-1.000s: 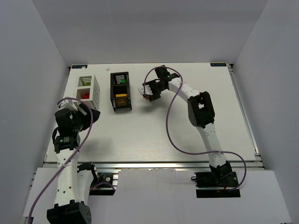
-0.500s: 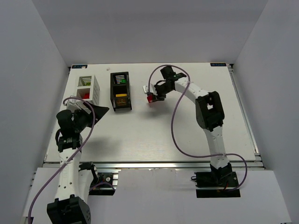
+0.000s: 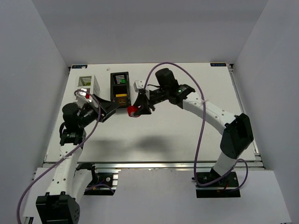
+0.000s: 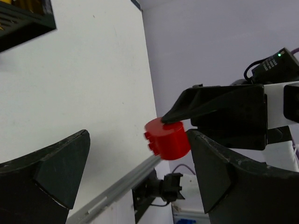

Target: Sort the legos into containers by color

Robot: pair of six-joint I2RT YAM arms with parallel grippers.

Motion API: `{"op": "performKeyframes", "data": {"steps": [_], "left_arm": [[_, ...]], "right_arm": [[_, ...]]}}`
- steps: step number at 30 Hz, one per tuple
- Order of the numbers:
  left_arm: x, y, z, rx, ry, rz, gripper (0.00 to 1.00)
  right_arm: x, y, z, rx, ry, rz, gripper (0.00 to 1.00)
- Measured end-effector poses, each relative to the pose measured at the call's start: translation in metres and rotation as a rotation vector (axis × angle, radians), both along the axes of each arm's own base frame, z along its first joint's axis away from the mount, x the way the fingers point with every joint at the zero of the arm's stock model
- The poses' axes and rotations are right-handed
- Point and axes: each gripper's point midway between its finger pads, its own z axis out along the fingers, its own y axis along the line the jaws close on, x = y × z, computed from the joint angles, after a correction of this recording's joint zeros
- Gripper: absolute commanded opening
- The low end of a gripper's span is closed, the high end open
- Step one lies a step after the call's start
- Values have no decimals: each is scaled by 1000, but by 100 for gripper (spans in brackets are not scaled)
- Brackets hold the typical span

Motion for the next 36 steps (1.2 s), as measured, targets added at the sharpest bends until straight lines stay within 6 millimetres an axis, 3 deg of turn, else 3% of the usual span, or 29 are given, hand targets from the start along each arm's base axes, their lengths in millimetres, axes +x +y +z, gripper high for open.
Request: {"op": "performKeyframes", "data": {"steps": [4, 7, 15, 23, 36], "left_arm": [[-11, -27, 3, -11, 30, -79, 98], [-17, -36, 4, -16, 48, -99, 98], [-28, -36, -3, -14, 111, -69, 93], [-33, -35, -7, -20, 155, -44, 80], [-47, -33, -8, -16, 147, -34, 71]], "right_arm": [[-12, 18, -11, -24, 37, 5, 0], [-13, 24, -15, -37, 40, -6, 0], [-26, 35, -16, -41, 26, 7, 0], [-51, 51, -17, -41, 6, 50, 0], [-55, 52, -19, -50, 23, 50, 0]]}}
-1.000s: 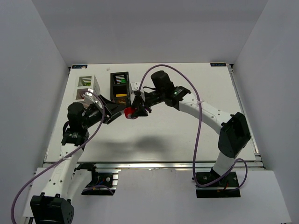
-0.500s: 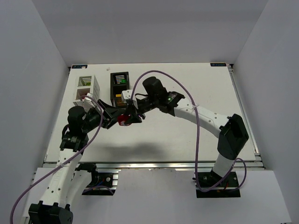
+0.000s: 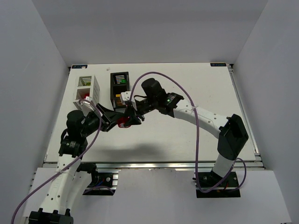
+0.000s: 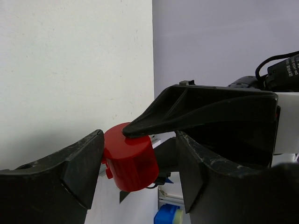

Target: Sort the legos into containers by color

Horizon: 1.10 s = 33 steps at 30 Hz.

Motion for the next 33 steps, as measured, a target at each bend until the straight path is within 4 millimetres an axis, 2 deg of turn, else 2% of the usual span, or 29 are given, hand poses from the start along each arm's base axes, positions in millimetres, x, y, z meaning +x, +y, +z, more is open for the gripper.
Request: {"op": "performKeyframes", "data": {"steps": [9, 15, 22, 26, 27, 28, 30, 31, 33], "left_arm": [[-3, 0, -8, 0, 19, 2, 70], [-5, -2, -15, -9, 45, -16, 68], [-3, -5, -21, -8, 72, -34, 59], [0, -6, -22, -12, 77, -33, 47], [0, -6, -22, -13, 78, -34, 39], [2, -6, -22, -15, 79, -34, 33], [4, -7, -22, -18, 80, -37, 20], [5, -8, -23, -18, 81, -37, 18], [7, -8, -24, -14, 83, -38, 13]], "right_arm": [[0, -1, -1, -5, 14, -4, 0], [9, 0, 4, 7, 1, -21, 0], [12, 2, -4, -7, 9, -25, 0], [13, 2, -5, -10, 8, -28, 0], [13, 2, -5, -10, 8, -30, 3], [15, 2, -5, -10, 7, -33, 19], [17, 1, -5, -11, 5, -41, 40], [18, 1, -6, -12, 4, -45, 65], [20, 1, -5, -8, -2, -49, 89]]}}
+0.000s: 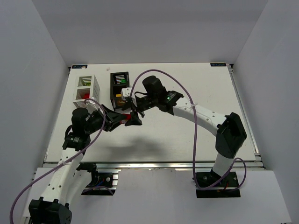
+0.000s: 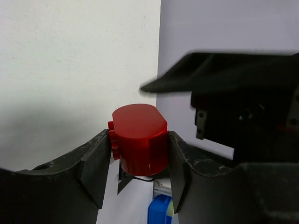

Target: Sort the legos into containers by color

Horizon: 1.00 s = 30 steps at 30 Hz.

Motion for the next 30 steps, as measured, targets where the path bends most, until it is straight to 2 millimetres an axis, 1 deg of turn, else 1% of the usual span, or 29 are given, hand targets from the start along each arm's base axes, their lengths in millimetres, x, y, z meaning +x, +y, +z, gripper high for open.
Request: {"op": "performKeyframes", "data": {"steps": [2, 3, 6, 9, 12, 14, 15, 17, 18, 20, 21, 22, 23, 24, 25, 26, 28, 30], "left_arm": [[2, 0, -3, 7, 9, 1, 10], [3, -1, -5, 12, 13, 2, 7], [13, 1, -9, 35, 33, 17, 5], [29, 4, -8, 86, 44, 36, 5], [51, 13, 2, 176, 35, 67, 3], [73, 26, 16, 251, 20, 110, 3], [86, 38, 24, 292, 8, 144, 3], [111, 66, 41, 362, -13, 232, 1], [124, 86, 49, 403, -23, 292, 1], [142, 123, 58, 478, -21, 397, 0], [150, 143, 62, 520, -13, 454, 0], [156, 157, 63, 553, -5, 493, 0], [162, 170, 62, 590, 14, 529, 0], [168, 181, 61, 621, 27, 556, 0], [173, 188, 57, 646, 45, 571, 0], [178, 196, 51, 672, 70, 586, 0], [187, 210, 37, 717, 118, 610, 0], [192, 219, 18, 750, 176, 619, 0]], "right_arm": [[2, 2, 3, 13, -5, -8, 89], [5, 2, 4, 22, -12, -14, 89], [11, 1, 3, 32, -12, -37, 89], [25, -7, -3, 23, 1, -79, 89], [45, -22, -7, 13, 2, -140, 89], [60, -37, -9, 8, -15, -194, 89], [68, -48, -11, 3, -30, -232, 89], [81, -71, -16, -10, -65, -318, 89], [88, -84, -19, -22, -82, -366, 89], [103, -110, -22, -41, -116, -438, 71], [108, -122, -22, -47, -123, -455, 56], [113, -133, -21, -51, -131, -473, 14], [118, -143, -21, -55, -138, -487, 0], [118, -150, -22, -61, -127, -493, 0], [124, -164, -23, -68, -128, -521, 0], [125, -172, -25, -75, -125, -535, 0], [120, -186, -32, -90, -110, -549, 0], [109, -191, -39, -101, -95, -543, 0]]}}
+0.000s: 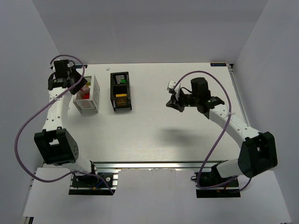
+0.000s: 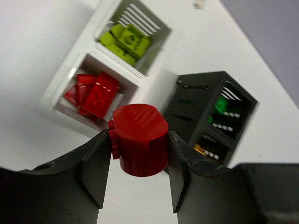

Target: Sort the legos into containers by color

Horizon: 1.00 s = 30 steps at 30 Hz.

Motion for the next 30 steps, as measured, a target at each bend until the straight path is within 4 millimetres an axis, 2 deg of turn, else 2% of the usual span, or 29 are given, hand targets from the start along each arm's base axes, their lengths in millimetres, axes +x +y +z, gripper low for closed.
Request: {"op": "performKeyframes", "data": {"steps": [3, 7, 10, 11, 14, 15, 19, 24, 25, 26, 28, 30], "left_arm": [[5, 14, -24, 30, 77, 40, 0], [13, 28, -37, 62, 120, 69, 0], [18, 34, -40, 81, 130, 78, 10], [20, 35, -41, 84, 133, 80, 18], [22, 37, -46, 87, 143, 81, 32], [23, 37, -49, 86, 149, 82, 39], [24, 37, -58, 83, 171, 81, 52], [24, 37, -60, 82, 175, 80, 70], [24, 37, -60, 83, 176, 79, 72], [24, 37, -60, 83, 177, 78, 75], [24, 37, -60, 84, 177, 78, 87], [23, 37, -57, 84, 172, 79, 96]], "right_arm": [[-10, -4, -8, -5, 18, 6, 0], [-13, -6, -12, -5, 30, 9, 0], [-12, -7, -11, -1, 33, 5, 0], [-11, -8, -11, 0, 35, 3, 0], [-10, -10, -11, 3, 39, -3, 0], [-10, -11, -11, 3, 40, -5, 0], [-7, -14, -11, 5, 46, -19, 0], [-5, -19, -12, 4, 54, -34, 2], [-5, -20, -13, 3, 58, -38, 7], [-5, -20, -13, 1, 63, -40, 29], [-7, -22, -15, -2, 77, -44, 38], [-7, -22, -15, -3, 81, -46, 55]]}}
